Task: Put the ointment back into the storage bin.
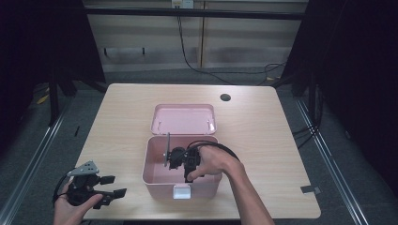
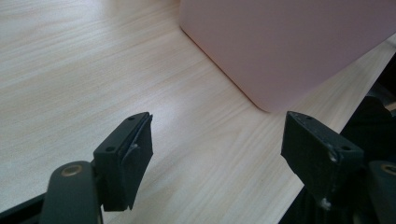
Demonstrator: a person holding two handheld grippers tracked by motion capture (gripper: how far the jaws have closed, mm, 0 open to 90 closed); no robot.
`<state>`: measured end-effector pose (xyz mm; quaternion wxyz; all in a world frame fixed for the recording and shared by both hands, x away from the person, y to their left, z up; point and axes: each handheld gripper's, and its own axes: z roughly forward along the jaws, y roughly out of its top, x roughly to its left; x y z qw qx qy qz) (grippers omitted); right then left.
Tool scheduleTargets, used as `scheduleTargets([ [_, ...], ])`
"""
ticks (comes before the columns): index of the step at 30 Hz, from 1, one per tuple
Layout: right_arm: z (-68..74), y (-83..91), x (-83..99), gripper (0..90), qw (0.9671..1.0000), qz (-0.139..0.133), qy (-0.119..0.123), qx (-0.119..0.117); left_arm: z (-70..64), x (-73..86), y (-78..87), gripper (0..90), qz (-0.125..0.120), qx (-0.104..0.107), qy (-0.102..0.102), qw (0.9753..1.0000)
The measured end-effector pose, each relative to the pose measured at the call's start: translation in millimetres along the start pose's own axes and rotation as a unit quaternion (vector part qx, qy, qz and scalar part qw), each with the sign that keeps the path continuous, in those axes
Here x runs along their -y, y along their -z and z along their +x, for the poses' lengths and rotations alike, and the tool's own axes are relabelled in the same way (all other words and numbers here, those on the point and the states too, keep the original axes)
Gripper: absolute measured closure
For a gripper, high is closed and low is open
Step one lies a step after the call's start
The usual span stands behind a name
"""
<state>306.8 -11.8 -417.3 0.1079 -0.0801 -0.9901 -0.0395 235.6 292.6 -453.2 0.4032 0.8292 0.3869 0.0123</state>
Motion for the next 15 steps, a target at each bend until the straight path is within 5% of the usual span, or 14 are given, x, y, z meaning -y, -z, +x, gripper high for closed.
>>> scheduleTargets([
  [15, 4.0, 16.4, 0.6, 67.5, 0.9998, -0.007, 0.002, 0.016, 0.9, -0.1, -0.6, 24.3, 0.003, 0.001, 0.001, 1.0],
])
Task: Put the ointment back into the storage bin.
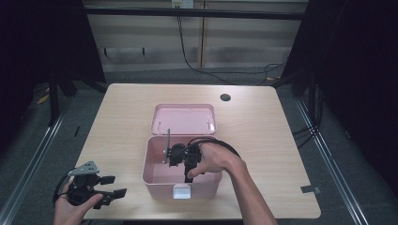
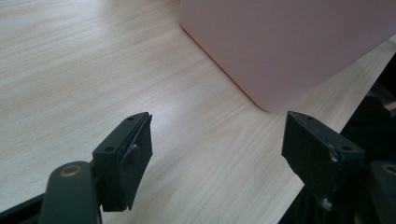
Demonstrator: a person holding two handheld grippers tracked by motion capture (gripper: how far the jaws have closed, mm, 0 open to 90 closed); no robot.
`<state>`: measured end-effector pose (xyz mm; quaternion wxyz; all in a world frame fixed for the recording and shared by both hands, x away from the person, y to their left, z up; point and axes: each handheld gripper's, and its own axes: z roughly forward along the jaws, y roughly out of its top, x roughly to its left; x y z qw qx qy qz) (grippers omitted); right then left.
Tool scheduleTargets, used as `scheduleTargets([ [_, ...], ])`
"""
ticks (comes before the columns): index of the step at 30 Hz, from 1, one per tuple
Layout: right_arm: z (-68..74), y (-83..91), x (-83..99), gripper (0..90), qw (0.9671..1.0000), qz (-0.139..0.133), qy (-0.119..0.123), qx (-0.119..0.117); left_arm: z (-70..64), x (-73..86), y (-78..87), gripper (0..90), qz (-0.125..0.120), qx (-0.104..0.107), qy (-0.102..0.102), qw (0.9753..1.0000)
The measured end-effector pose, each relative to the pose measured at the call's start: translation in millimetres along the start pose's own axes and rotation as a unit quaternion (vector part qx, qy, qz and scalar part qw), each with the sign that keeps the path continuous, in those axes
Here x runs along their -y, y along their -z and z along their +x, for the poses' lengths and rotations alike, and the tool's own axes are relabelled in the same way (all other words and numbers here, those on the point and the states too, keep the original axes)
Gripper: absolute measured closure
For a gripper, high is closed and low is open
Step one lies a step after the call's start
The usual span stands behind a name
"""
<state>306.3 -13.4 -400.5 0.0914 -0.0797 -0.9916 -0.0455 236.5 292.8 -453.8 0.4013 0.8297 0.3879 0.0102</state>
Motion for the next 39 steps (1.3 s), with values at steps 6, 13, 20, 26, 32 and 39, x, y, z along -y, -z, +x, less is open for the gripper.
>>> scheduleTargets([
  [6, 0.2, 5.6, 1.4, 67.5, 1.0, -0.002, -0.004, 0.004, -1.2, -0.1, -0.5, 24.3, 0.0, 0.002, -0.001, 1.0],
  [13, 1.4, 16.3, 2.8, 67.0, 0.9999, -0.009, -0.006, 0.009, -1.0, 0.0, -0.6, 24.3, 0.001, 0.001, -0.001, 1.0],
  [20, 3.6, 24.6, 1.5, 66.5, 0.9998, -0.01, -0.003, 0.02, -0.9, 0.0, -0.7, 24.3, 0.002, 0.001, -0.002, 1.0],
  [26, 6.3, 35.4, 5.7, 66.3, 0.9994, -0.022, -0.009, 0.024, -1.1, 0.0, -0.7, 24.3, 0.002, 0.001, -0.002, 1.0],
  [32, 7.0, 43.1, 9.9, 66.3, 0.9992, -0.023, -0.016, 0.03, -1.0, 0.1, -0.5, 24.3, 0.001, 0.0, -0.001, 1.0],
  [39, 6.2, 50.9, 13.9, 66.2, 0.9989, -0.031, -0.016, 0.032, -1.0, 0.2, -0.6, 24.3, 0.001, 0.0, -0.001, 1.0],
])
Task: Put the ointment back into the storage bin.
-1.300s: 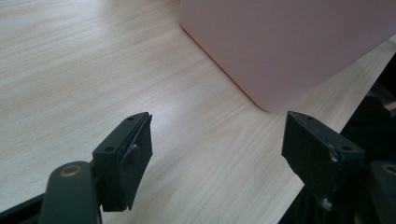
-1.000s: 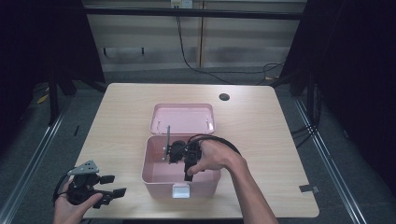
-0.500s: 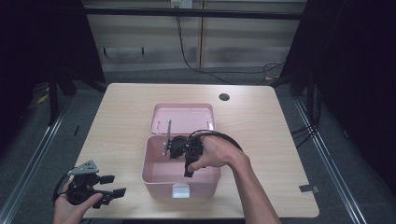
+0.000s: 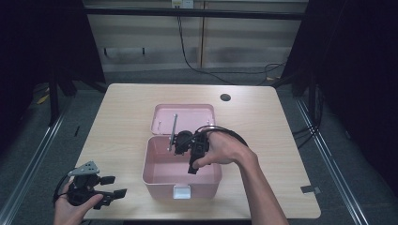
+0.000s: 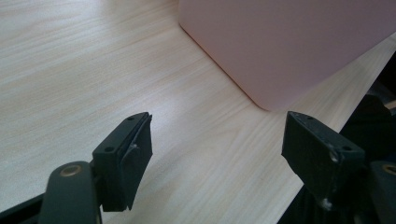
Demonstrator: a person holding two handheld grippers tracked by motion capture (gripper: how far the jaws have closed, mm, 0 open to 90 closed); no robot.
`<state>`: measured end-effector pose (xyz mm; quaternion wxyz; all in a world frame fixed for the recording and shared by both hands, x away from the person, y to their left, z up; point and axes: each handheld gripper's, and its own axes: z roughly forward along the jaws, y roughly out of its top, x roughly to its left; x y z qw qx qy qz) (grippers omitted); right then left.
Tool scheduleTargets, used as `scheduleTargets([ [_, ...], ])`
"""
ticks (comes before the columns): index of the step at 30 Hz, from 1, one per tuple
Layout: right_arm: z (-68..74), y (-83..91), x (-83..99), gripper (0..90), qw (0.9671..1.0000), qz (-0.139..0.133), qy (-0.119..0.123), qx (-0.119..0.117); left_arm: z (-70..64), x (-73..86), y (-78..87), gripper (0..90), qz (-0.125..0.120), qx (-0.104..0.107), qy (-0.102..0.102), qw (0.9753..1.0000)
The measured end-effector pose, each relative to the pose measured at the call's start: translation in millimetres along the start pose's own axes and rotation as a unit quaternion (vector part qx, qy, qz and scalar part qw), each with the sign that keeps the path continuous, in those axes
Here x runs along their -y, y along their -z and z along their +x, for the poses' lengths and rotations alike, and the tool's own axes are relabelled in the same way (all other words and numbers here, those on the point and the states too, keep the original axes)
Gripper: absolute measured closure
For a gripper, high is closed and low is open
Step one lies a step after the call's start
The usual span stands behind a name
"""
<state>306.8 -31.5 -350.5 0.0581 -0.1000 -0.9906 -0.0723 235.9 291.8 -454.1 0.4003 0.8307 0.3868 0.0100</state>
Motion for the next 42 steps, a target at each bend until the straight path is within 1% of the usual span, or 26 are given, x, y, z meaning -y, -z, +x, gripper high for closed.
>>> scheduleTargets([
  [2, 0.5, 3.0, 0.6, 66.2, 1.0, 0.0, 0.001, -0.002, 0.0, 0.0, 0.0, 24.3, 0.0, 0.0, 0.0, 1.0],
  [3, 1.2, 4.7, 0.8, 66.2, 1.0, 0.001, -0.003, -0.002, 0.1, 0.0, 0.1, 24.3, 0.0, 0.0, 0.0, 1.0],
  [8, 1.6, 11.4, 3.7, 66.0, 1.0, -0.005, -0.004, 0.005, -0.1, 0.1, 0.3, 24.3, -0.001, -0.002, 0.001, 1.0],
  [11, 0.9, 16.5, 7.4, 65.9, 0.9999, -0.009, -0.007, 0.006, 0.1, 0.3, 0.5, 24.3, -0.002, -0.003, 0.002, 1.0],
  [15, 1.3, 21.9, 13.0, 65.9, 0.9999, -0.009, -0.007, 0.007, 0.3, 0.1, 0.1, 24.3, 0.0, -0.002, 0.001, 1.0],
  [16, 2.1, 23.8, 14.3, 65.8, 0.9999, -0.006, -0.012, 0.008, 0.2, 0.1, 0.1, 24.3, 0.0, -0.002, 0.0, 1.0],
  [17, 1.8, 24.7, 16.2, 65.7, 0.9999, -0.007, -0.009, 0.009, -0.2, 0.0, 0.3, 24.3, 0.0, -0.001, 0.0, 1.0],
  [18, 1.8, 26.1, 19.0, 65.7, 0.9999, -0.008, -0.011, 0.009, -0.5, 0.0, 0.4, 24.3, -0.002, -0.001, 0.0, 1.0],
  [19, 2.8, 27.8, 21.4, 65.7, 0.9997, -0.01, -0.018, 0.01, -0.4, -0.1, 0.4, 24.3, -0.002, -0.002, 0.0, 1.0],
  [20, 2.6, 29.3, 23.2, 65.6, 0.9998, -0.01, -0.015, 0.011, -0.2, -0.1, 0.2, 24.3, 0.0, -0.002, 0.0, 1.0],
  [22, 3.4, 32.0, 27.2, 65.4, 0.9996, -0.014, -0.022, 0.013, -0.2, -0.1, -0.1, 24.3, 0.0, -0.001, 0.001, 1.0],
  [23, 3.1, 32.7, 29.4, 65.5, 0.9996, -0.018, -0.02, 0.012, -0.2, -0.2, -0.2, 24.3, 0.0, -0.001, 0.0, 1.0],
  [24, 2.9, 34.2, 32.5, 65.4, 0.9994, -0.02, -0.023, 0.013, -0.3, -0.1, -0.4, 24.3, 0.0, -0.001, 0.001, 1.0],
  [28, 2.1, 38.9, 40.8, 65.4, 0.9992, -0.023, -0.027, 0.017, 0.1, 0.0, -0.1, 24.3, 0.0, -0.001, 0.001, 1.0],
  [32, 2.1, 40.5, 50.3, 65.4, 0.9988, -0.022, -0.039, 0.018, 0.0, -0.1, -0.1, 24.3, 0.0, -0.001, 0.001, 1.0],
  [34, 1.5, 42.6, 56.3, 65.2, 0.9985, -0.024, -0.045, 0.021, -0.2, 0.0, -0.4, 24.3, 0.0, -0.002, 0.001, 1.0],
  [38, 0.4, 50.2, 71.6, 64.7, 0.9976, -0.036, -0.054, 0.026, 0.0, -0.1, -0.9, 24.3, 0.002, -0.002, 0.001, 1.0],
  [42, 0.0, 50.6, 86.8, 63.9, 0.9968, -0.036, -0.066, 0.027, -0.2, -0.2, -1.1, 24.3, 0.003, 0.0, 0.0, 1.0],
])
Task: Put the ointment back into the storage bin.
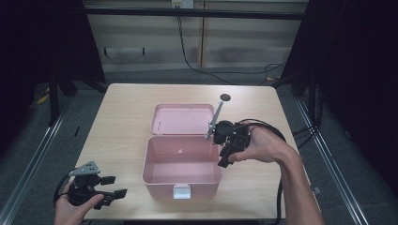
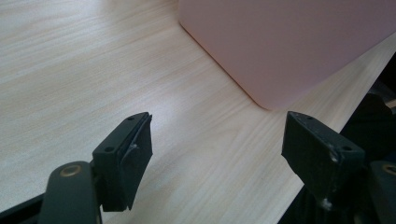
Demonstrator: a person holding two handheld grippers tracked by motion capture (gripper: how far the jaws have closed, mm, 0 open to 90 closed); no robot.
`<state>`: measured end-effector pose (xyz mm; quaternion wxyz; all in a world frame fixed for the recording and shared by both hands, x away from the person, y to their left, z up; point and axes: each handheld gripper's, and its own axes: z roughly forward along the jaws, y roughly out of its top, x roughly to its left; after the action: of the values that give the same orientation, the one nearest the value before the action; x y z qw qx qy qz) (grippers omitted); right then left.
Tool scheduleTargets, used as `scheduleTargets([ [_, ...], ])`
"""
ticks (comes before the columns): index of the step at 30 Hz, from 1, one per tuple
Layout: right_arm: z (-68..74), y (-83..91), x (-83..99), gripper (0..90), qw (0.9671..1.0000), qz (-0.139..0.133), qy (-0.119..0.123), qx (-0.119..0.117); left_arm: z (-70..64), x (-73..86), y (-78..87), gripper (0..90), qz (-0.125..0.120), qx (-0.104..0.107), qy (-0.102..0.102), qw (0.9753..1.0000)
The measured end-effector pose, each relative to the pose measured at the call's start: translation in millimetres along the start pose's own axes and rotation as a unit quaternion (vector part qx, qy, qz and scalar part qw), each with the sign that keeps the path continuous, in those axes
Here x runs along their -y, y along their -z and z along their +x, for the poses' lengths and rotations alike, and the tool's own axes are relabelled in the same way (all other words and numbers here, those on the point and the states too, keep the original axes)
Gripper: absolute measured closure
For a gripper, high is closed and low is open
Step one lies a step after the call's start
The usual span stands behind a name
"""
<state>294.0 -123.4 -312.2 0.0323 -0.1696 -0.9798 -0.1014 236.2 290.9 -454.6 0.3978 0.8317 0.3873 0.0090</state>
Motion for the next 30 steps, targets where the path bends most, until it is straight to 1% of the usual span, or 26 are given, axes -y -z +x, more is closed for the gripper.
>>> scheduleTargets([
  [5, -2.7, -1.4, 17.1, 63.1, 0.9999, -0.003, -0.01, 0.004, 0.1, 0.1, 0.4, 24.3, -0.001, -0.002, 0.001, 1.0],
  [11, -5.4, -5.4, 37.2, 62.6, 0.9996, -0.003, -0.029, 0.006, -0.2, 0.2, 0.5, 24.3, -0.002, -0.002, 0.001, 1.0],
  [13, -6.9, -8.3, 43.8, 62.4, 0.9995, -0.007, -0.03, 0.004, -0.1, 0.2, 0.1, 24.3, -0.001, -0.002, 0.001, 1.0],
  [14, -7.3, -9.1, 46.8, 62.3, 0.9993, -0.009, -0.036, 0.005, 0.0, 0.2, 0.1, 24.3, 0.0, -0.002, 0.0, 1.0],
  [16, -8.0, -10.4, 53.7, 62.2, 0.9991, -0.019, -0.039, 0.005, -0.4, 0.4, 0.2, 24.3, -0.001, -0.003, 0.001, 1.0],
  [17, -7.7, -11.4, 56.7, 62.0, 0.9987, -0.022, -0.046, 0.006, 0.1, 0.3, 0.4, 24.3, 0.0, -0.003, 0.001, 1.0],
  [20, -8.5, -16.9, 67.1, 61.9, 0.9981, -0.025, -0.056, 0.005, 0.4, 0.3, -0.1, 24.4, 0.001, -0.002, 0.002, 1.0],
  [22, -9.4, -21.7, 73.0, 61.8, 0.998, -0.021, -0.059, 0.003, -0.1, 0.4, -0.3, 24.4, 0.001, -0.004, 0.001, 1.0],
  [25, -9.6, -28.4, 80.8, 61.7, 0.9974, -0.021, -0.069, -0.001, 0.3, 0.3, -0.1, 24.4, 0.001, -0.003, 0.002, 1.0],
  [30, -10.5, -39.6, 92.4, 60.9, 0.9966, -0.02, -0.08, -0.001, -0.1, 0.4, -0.4, 24.4, 0.001, -0.004, 0.001, 1.0],
])
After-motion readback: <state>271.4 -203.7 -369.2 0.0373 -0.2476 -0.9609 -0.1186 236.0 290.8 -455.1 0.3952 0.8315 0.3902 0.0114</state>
